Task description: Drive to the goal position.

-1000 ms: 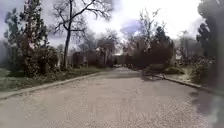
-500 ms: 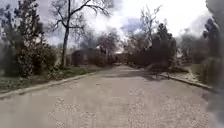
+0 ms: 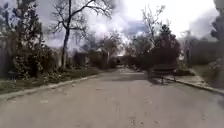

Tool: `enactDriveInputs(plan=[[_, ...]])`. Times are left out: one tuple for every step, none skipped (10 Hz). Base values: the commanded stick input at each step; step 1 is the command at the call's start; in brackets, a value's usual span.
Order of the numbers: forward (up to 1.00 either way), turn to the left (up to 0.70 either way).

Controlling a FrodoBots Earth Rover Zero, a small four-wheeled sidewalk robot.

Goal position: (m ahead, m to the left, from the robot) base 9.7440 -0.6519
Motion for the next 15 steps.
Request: enactDriveInputs(plan=[[0.70,0.00],[0.70,0.00],[0.70,0.00],[0.70,0.00],[0.70,0.00],[0.70,0.00],[0.70,0.00],[0.70,0.00],[0.70,0.00],[0.70,0.00],[0.70,0.00],[0.70,0.00],[0.70,0.00],[0.70,0.00],[0.70,0.00]])
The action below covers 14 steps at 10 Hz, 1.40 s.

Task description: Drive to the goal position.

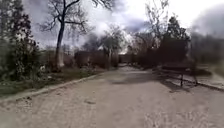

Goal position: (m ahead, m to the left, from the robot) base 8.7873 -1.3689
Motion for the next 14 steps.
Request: enactDriveInputs(plan=[[0.70,0.00],[0.70,0.00],[0.70,0.00],[0.70,0.00],[0.70,0.00],[0.70,0.00],[0.70,0.00],[0.70,0.00],[0.70,0.00],[0.70,0.00],[0.70,0.00],[0.70,0.00],[0.70,0.00],[0.70,0.00]])
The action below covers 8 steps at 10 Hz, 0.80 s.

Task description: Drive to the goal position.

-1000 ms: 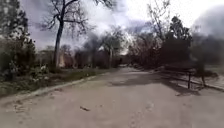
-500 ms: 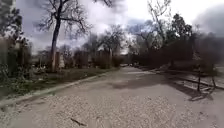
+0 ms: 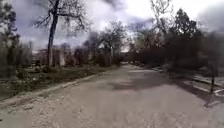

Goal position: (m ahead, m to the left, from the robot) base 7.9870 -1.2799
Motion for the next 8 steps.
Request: enactDriveInputs(plan=[[0.70,0.00],[0.70,0.00],[0.70,0.00],[0.70,0.00],[0.70,0.00],[0.70,0.00],[0.70,0.00],[0.70,0.00]])
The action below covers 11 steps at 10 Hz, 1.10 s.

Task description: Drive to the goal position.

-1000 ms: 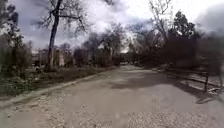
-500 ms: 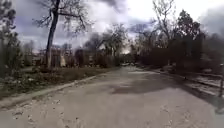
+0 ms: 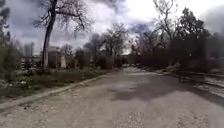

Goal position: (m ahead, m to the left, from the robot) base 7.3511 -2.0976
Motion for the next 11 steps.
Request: enactDriveInputs(plan=[[0.70,0.00],[0.70,0.00],[0.70,0.00],[0.70,0.00],[0.70,0.00],[0.70,0.00],[0.70,0.00],[0.70,0.00],[0.70,0.00],[0.70,0.00],[0.70,0.00]])
